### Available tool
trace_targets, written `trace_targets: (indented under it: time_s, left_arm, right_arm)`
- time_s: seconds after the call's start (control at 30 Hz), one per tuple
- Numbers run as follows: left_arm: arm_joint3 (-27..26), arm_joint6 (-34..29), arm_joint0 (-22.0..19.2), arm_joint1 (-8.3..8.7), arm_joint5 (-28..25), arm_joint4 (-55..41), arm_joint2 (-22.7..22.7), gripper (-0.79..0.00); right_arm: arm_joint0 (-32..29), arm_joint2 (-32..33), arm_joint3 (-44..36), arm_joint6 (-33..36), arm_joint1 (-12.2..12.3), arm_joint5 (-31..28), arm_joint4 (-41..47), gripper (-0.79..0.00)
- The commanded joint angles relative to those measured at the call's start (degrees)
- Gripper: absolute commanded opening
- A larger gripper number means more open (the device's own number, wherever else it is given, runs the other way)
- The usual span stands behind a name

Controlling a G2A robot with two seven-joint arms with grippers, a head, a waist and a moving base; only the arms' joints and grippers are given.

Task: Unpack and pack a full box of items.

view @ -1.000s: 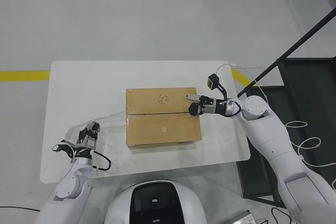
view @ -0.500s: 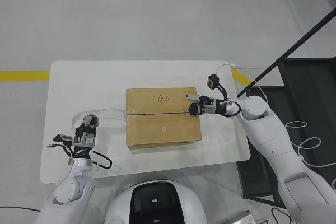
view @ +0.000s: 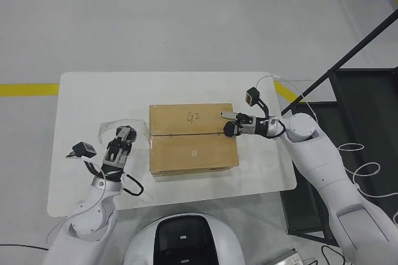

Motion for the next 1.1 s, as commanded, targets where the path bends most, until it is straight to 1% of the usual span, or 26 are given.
trace_targets:
  time_s: [0.0,0.27,0.6,0.8,0.93,1.07]
  left_arm:
    - [-0.2,0.2,-0.5,-0.11,1.4,1.8,0.3,-0.785]
    - [-2.2,-0.7,-1.9,-0.48,7.2,8.3,1.7,-0.785]
    - [-2.8,-4.4,-5.5,-0.99,14.2,16.6,4.6,-0.785]
    - [-3.4,-6.5,-6.8,-1.18,16.4,21.8,6.2,-0.785]
    - [-2.4,-7.2,-7.7,-1.43,17.7,25.5,7.7,-0.785]
    - [-1.5,-7.4,-8.2,-1.70,17.4,26.9,8.9,-0.785]
  right_arm:
    - [0.0,0.0,0.0,0.0,0.0,0.0,0.0,0.000]
    - [0.0,0.0,0.0,0.0,0.0,0.0,0.0,0.000]
    - [0.0,0.0,0.0,0.0,0.0,0.0,0.0,0.000]
    - [0.0,0.0,0.0,0.0,0.0,0.0,0.0,0.000]
    - [0.0,0.0,0.0,0.0,0.0,0.0,0.0,0.000]
    - [0.0,0.0,0.0,0.0,0.0,0.0,0.0,0.000]
